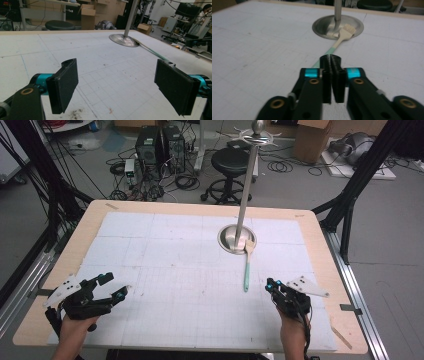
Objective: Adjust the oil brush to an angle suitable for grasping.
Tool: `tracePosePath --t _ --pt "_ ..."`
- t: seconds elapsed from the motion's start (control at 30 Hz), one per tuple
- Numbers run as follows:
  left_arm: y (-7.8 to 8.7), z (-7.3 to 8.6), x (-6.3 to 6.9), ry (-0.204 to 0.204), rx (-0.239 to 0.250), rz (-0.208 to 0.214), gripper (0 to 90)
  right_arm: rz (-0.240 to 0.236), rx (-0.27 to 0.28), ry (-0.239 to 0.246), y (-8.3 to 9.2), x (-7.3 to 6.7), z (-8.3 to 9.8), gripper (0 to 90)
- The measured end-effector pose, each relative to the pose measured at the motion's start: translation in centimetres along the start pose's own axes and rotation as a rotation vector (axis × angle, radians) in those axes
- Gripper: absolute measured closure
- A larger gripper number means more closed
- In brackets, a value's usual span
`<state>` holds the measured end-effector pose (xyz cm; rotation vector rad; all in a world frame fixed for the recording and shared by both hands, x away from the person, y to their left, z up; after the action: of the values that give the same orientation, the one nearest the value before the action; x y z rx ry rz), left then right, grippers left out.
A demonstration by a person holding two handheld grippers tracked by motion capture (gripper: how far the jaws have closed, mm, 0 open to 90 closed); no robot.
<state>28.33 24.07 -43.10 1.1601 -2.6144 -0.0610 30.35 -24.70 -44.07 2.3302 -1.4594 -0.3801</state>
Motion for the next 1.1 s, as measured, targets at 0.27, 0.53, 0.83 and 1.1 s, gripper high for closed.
tracePosePath --t 0.27,0.53,0.83,1.1 --pt "0.0 0.1 0.0 -0.001 -0.007 0.002 19.6 0.033 -0.189 -0.014 -5.0 -0.2 1.3 89.3" --pt "-0.1 0.1 -0.1 0.003 -0.008 0.004 19.8 0.051 -0.258 0.01 -6.4 -0.8 2.1 89.3" --pt "-0.2 0.1 -0.2 0.01 -0.014 0.0 19.9 -0.009 -0.279 0.105 -7.0 -3.5 1.7 89.4" --pt "-0.2 0.2 -0.3 0.013 -0.019 -0.006 20.0 -0.126 -0.292 0.195 -8.6 -8.1 0.7 89.3"
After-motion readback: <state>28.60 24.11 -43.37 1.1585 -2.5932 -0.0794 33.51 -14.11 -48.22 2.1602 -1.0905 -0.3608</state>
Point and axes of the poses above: each handheld gripper's, and its own axes: y roughly backward along the jaws, z roughly out of its underside, x roughly to its right, the point moved 6 cm from there along -y, roughly forward along the jaws, and after that the axes turned 2 degrees about y, right-handed, at the moved point
